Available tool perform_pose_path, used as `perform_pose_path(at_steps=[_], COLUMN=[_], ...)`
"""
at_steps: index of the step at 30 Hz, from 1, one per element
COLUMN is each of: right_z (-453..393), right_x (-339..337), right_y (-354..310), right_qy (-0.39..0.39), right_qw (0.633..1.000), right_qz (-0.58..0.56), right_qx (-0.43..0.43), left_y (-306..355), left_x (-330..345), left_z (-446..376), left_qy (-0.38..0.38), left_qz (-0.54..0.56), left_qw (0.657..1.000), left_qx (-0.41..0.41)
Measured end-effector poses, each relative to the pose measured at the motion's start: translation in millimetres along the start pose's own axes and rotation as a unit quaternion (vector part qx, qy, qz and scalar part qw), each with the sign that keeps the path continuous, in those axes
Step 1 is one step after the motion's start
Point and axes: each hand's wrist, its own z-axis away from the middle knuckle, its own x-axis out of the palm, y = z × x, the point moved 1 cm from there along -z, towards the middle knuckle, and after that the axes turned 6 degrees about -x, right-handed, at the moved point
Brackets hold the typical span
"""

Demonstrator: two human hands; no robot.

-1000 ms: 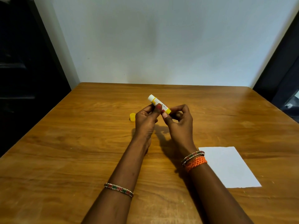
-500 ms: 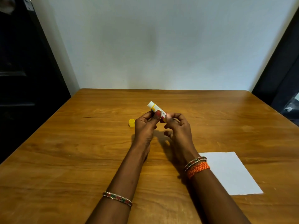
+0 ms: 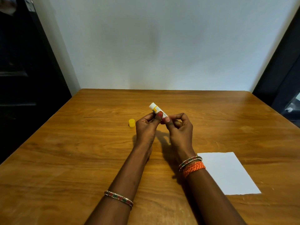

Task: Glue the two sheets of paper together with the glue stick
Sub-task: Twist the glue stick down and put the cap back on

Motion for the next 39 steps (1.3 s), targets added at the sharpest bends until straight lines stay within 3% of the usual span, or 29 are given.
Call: perform_pose_path(at_steps=[3,7,9,13,21,25,29,31,34,36,39], right_z=[4,7,5,5,12,14,11,11,13,13,15], right_x=[4,10,9,7,13,17,13,12,11,11,12], right_y=[-4,-6,-8,-9,-11,-5,-3,-5,-12,-12,-9], right_qy=[0.010,-0.008,-0.023,-0.029,0.024,0.051,0.022,0.033,0.056,0.058,0.062], right_qw=[1.000,0.966,0.946,0.942,0.997,0.978,0.939,0.958,0.993,0.998,0.990], right_qz=[-0.003,-0.166,-0.228,-0.242,-0.035,-0.113,-0.237,-0.192,-0.046,0.032,0.121], right_qx=[0.020,0.197,0.229,0.232,0.070,0.167,0.248,0.212,0.088,0.011,-0.038], left_y=[4,5,5,7,7,5,1,2,6,8,10], left_x=[-1,-4,-6,-5,-3,-4,-4,-1,2,4,6], left_z=[1,0,-1,3,7,5,3,5,8,9,10], left_qy=[0.011,-0.002,-0.019,-0.036,-0.009,-0.009,-0.029,-0.024,-0.020,-0.018,-0.001], left_qz=[-0.006,-0.018,-0.022,-0.026,-0.036,-0.040,-0.020,-0.033,-0.039,-0.044,-0.046], left_qw=[1.000,1.000,0.999,0.999,0.999,0.999,0.998,0.998,0.999,0.999,0.999], left_qx=[0.000,-0.010,-0.013,-0.014,-0.019,-0.027,-0.044,-0.040,-0.030,-0.027,-0.027])
